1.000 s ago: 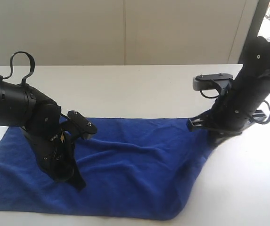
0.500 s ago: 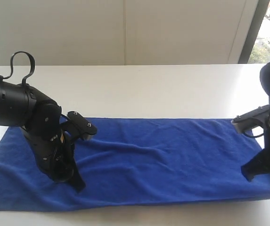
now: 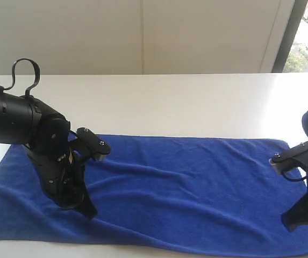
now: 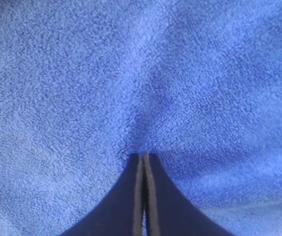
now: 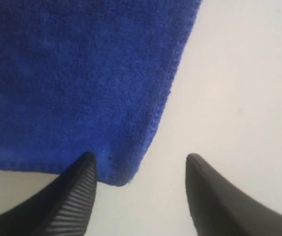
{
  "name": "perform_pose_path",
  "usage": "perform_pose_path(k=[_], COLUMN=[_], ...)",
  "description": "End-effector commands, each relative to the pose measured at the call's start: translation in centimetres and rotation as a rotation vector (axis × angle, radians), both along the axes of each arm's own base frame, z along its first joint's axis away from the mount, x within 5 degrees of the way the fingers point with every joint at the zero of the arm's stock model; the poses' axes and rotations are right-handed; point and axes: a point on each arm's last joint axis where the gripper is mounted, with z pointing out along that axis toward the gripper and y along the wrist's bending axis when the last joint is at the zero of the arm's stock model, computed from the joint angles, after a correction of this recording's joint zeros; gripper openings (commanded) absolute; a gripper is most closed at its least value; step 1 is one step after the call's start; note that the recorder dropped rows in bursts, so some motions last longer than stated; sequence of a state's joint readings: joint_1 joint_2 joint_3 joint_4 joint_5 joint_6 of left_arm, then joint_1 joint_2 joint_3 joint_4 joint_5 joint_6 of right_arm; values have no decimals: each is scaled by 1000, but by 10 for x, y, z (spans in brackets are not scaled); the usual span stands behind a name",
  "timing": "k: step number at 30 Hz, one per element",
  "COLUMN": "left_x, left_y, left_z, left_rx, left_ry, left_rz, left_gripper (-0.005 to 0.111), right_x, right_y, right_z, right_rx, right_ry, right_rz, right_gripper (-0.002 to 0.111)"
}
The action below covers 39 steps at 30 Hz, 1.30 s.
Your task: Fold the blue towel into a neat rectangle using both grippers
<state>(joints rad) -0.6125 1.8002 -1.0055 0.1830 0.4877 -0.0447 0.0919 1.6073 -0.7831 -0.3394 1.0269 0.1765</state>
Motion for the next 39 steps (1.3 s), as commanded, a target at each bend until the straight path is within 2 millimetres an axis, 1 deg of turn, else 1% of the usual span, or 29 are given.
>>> perform_pose_path(k=[1, 7, 9, 10, 11, 12, 13, 14, 15, 17, 18, 19, 21, 24, 26, 27, 29, 32, 34, 39], left_x=[-4, -1, 1, 4, 5, 5, 0, -2, -6, -12, -17, -27, -37, -43, -45, -45, -42, -39, -38, -36], left_y=[2, 0, -1, -3, -3, -2, 4, 7, 17, 27, 34, 42, 48, 51, 51, 51, 48, 45, 44, 43], left_z=[-2, -1, 8, 24, 46, 57, 77, 85, 105, 120, 130, 138, 138, 126, 114, 105, 94, 87, 84, 85], left_rx=[21, 7, 7, 3, -13, -20, -18, -15, -13, -22, -31, -41, -60, -83, -88, -93, -114, -120, -115, -121], left_ry=[38, 21, 16, 2, -26, -45, -87, -112, -169, -199, -209, -226, -248, -268, -267, -266, -281, -284, -276, -299], left_rz=[10, 8, 11, 14, 18, 17, 7, 0, 28, 71, 101, 120, 115, 99, 89, 81, 68, 59, 59, 39], left_gripper=[0, 0, 0, 0, 0, 0, 0, 0, 0, 0, 0, 0, 0, 0, 0, 0, 0, 0, 0, 0], right_x=[0, 7, 8, 11, 13, 14, 18, 20, 23, 25, 27, 29, 30, 33, 34, 34, 34, 37, 38, 39], right_y=[-4, -2, -1, 0, 3, 5, 10, 13, 19, 20, 21, 20, 20, 21, 23, 26, 36, 43, 44, 44], right_z=[4, 31, 37, 41, 41, 40, 37, 35, 29, 22, 17, 8, -1, -9, -7, -3, 0, -4, -9, -22], right_rx=[-28, 8, 19, 37, 64, 87, 147, 182, 238, 251, 249, 241, 238, 245, 264, 297, 396, 478, 481, 479], right_ry=[-27, -213, -263, -310, -335, -347, -367, -373, -364, -339, -322, -289, -257, -241, -266, -282, -299, -307, -293, -242], right_rz=[6, 5, 10, 16, 10, 10, 18, 27, 57, 70, 70, 72, 71, 62, 46, 52, 74, 80, 71, 60], right_gripper=[59, 59, 58, 55, 52, 50, 45, 41, 31, 21, 16, 9, 4, 1, 1, 1, 1, 1, 1, 1])
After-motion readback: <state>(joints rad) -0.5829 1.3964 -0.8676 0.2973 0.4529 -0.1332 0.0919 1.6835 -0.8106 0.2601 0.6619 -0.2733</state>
